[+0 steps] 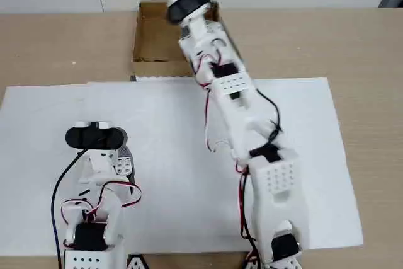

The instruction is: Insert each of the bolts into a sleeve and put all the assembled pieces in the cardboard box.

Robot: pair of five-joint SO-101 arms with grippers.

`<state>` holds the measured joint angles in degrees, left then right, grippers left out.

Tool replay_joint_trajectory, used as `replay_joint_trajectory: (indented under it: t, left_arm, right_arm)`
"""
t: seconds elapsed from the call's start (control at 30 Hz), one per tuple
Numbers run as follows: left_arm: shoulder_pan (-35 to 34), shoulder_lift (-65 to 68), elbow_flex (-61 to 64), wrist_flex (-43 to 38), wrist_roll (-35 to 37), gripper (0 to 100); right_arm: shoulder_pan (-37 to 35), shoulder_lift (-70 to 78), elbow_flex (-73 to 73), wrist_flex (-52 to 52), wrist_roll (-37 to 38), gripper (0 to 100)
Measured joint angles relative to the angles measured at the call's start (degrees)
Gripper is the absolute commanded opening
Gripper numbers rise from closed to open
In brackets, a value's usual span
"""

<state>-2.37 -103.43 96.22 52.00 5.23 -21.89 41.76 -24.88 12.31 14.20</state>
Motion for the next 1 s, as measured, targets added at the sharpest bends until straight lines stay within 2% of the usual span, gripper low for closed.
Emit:
replay_joint_trajectory:
  t: [0.07, 0.23, 0.3, 0.87, 1.0]
  left_arm:
    - [0.0, 0.0, 0.0, 0.0, 0.0, 1]
    - [0.0, 0.0, 0.0, 0.0, 0.0, 1]
    - [0.0, 0.0, 0.0, 0.0, 0.0, 1]
    - [0.0, 0.0, 0.0, 0.0, 0.0, 1]
    - [0.0, 0.0, 0.0, 0.0, 0.0, 1]
  right_arm:
    - [-0.4, 3.3, -2.5, 0.0, 1.5, 2.4]
    - [-0.1, 8.4, -6.8, 0.0, 4.6, 16.2]
    - [-0.4, 9.1, -7.3, -0.1, 5.6, 18.2]
    - [-0.9, 9.3, -8.5, -0.5, 8.4, 18.0]
    - [-1.0, 8.2, -8.5, 1.8, 8.4, 6.8]
